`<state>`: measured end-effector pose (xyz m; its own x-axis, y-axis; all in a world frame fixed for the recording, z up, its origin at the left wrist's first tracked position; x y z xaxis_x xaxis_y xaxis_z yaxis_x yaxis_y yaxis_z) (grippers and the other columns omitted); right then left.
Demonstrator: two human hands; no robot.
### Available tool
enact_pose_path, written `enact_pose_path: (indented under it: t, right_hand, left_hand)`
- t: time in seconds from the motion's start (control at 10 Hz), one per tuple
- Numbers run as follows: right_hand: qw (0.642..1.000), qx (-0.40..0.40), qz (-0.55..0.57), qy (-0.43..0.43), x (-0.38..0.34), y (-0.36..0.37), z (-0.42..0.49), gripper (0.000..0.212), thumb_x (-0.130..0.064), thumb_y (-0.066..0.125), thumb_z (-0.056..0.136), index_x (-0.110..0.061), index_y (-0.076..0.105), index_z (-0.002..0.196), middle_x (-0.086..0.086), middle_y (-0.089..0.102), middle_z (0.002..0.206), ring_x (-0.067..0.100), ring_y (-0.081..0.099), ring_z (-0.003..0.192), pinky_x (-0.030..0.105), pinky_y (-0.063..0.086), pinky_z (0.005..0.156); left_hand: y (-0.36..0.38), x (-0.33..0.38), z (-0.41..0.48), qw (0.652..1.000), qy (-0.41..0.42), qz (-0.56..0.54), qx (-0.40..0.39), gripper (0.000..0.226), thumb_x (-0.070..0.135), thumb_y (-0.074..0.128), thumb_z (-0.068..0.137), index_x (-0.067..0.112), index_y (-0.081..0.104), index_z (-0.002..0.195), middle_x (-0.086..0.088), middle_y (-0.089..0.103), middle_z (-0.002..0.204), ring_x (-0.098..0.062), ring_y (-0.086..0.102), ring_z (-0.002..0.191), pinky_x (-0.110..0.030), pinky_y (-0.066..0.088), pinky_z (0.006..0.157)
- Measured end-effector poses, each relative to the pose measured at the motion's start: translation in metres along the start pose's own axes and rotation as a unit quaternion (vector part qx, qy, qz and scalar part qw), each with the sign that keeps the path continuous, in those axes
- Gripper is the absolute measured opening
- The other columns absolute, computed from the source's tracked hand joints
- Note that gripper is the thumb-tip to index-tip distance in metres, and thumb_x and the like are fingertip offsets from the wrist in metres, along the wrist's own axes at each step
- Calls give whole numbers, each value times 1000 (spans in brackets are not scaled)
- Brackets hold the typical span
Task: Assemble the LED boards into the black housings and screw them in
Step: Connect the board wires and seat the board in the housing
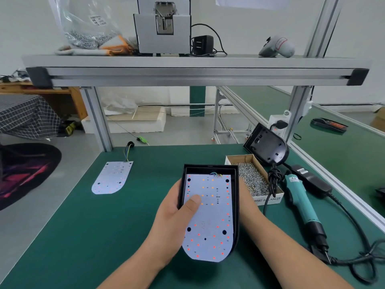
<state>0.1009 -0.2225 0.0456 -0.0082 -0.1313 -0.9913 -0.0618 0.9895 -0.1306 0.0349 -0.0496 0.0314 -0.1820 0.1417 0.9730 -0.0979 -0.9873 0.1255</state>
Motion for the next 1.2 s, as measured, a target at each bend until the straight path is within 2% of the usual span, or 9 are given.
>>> enact_pose_path:
  t: [0.2,0.3,0.4,0.5,0.6,0.7,0.9,1.1,1.2]
  right_hand:
    - [991,-93,70,-72,-11,0,13,28,-19,54,99,-24,80,109,16,73,94,24,61,85,36,50,71]
    - [980,-113,153,-62,-10,-5,20,34,-34,51,104,-29,73,130,-3,70,87,14,60,73,23,47,58]
    - [974,-195,16,-110,-7,-4,16,75,-40,77,88,-39,44,155,-17,72,127,4,69,112,24,57,88]
    - [970,-214,-40,-110,-6,-1,13,104,-28,93,71,-35,34,157,-17,65,142,8,61,132,29,52,107]
    - [979,-142,-41,-138,-8,0,17,74,-21,91,75,-31,56,140,-8,73,130,15,70,121,46,55,105]
    - [984,-99,9,-150,-5,-2,19,62,-17,87,77,-28,61,132,-6,75,126,16,72,116,37,58,97]
    - [983,-93,44,-151,-5,1,18,55,-12,80,83,-25,60,133,-5,74,127,16,71,118,30,58,93]
    - [984,-102,56,-132,-5,4,19,57,-14,81,81,-23,60,133,-3,75,126,19,71,118,43,56,101]
    - [986,-96,54,-129,-5,3,19,52,-18,81,80,-26,62,127,-6,76,122,16,73,113,37,59,95]
  left_hand:
    - [-10,2,4,998,17,31,45,39,34,63,101,38,61,139,4,72,136,-23,69,126,-49,56,103]
    - [-15,4,8,995,28,56,73,41,36,62,100,42,58,140,10,71,135,-17,68,125,-47,56,104]
    - [-17,5,9,993,38,72,90,40,29,62,105,39,56,143,12,72,134,-14,69,123,-45,57,102]
    - [-17,4,10,992,35,69,103,45,31,64,104,38,53,147,10,71,136,-17,69,124,-50,57,103]
    - [-18,6,9,995,45,70,59,60,33,68,99,40,46,154,8,66,144,-17,65,130,-43,57,102]
    - [-19,4,10,997,38,61,-7,81,14,74,95,37,33,162,4,59,153,-21,60,138,-41,55,108]
    - [-19,0,12,996,42,74,13,80,7,71,94,40,38,159,6,63,148,-20,63,134,-30,57,102]
    - [-22,-2,13,996,42,80,27,81,9,71,92,44,39,158,7,61,151,-21,61,136,-46,55,109]
    - [-19,0,11,996,41,70,29,76,8,70,93,47,44,153,8,65,146,-19,64,133,-32,55,106]
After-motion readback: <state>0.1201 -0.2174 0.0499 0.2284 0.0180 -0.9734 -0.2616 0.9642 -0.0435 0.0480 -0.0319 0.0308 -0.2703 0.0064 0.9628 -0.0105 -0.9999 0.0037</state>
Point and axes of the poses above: each hand's wrist, its own z-axis towards the middle knuckle, its own y-axis out of the palm, x = y × z, the point moved 3 cm from there along z, towards the middle knuckle
